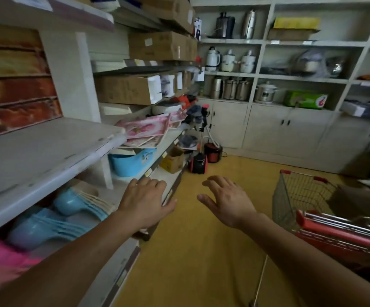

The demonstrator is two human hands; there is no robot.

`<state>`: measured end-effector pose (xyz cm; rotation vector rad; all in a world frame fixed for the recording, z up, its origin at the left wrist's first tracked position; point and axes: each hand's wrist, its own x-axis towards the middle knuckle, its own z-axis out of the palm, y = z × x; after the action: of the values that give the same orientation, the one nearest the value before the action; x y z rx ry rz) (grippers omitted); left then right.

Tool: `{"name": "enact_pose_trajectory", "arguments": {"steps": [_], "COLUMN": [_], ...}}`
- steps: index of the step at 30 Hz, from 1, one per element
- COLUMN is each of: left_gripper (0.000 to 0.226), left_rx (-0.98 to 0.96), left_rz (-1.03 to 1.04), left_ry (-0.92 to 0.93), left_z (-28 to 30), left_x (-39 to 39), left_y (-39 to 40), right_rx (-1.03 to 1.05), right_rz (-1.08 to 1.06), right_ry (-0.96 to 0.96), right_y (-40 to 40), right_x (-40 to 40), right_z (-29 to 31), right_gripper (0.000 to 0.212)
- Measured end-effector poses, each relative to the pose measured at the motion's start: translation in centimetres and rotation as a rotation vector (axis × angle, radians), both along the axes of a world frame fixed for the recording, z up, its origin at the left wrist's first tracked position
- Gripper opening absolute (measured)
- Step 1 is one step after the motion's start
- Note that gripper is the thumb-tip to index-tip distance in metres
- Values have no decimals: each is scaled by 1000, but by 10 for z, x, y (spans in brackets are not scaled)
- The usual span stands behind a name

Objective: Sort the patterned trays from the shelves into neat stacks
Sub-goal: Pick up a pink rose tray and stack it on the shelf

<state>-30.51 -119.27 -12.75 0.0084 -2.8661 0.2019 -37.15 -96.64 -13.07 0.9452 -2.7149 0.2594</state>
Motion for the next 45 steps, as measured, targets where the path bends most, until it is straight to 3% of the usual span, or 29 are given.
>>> {"name": "enact_pose_trajectory", "arguments": {"steps": [12,31,45], "left_gripper": [57,55,53], "left_rx": [14,3,18], "left_rz": [-70,9,-3], "left_ry": [-20,-22,-60], "left_z": [5,16,-12], "left_x": [-152,-402,-572], "left_y": [-3,76,32], "right_rx": [-18,-48,4], "right_rz": [-92,-10,-16], "right_ry": [17,22,-41], "right_y": [0,65,29], "right_x": [-136,-410,-567], "right_z": [6,3,-22], "right_gripper": [58,56,57]}}
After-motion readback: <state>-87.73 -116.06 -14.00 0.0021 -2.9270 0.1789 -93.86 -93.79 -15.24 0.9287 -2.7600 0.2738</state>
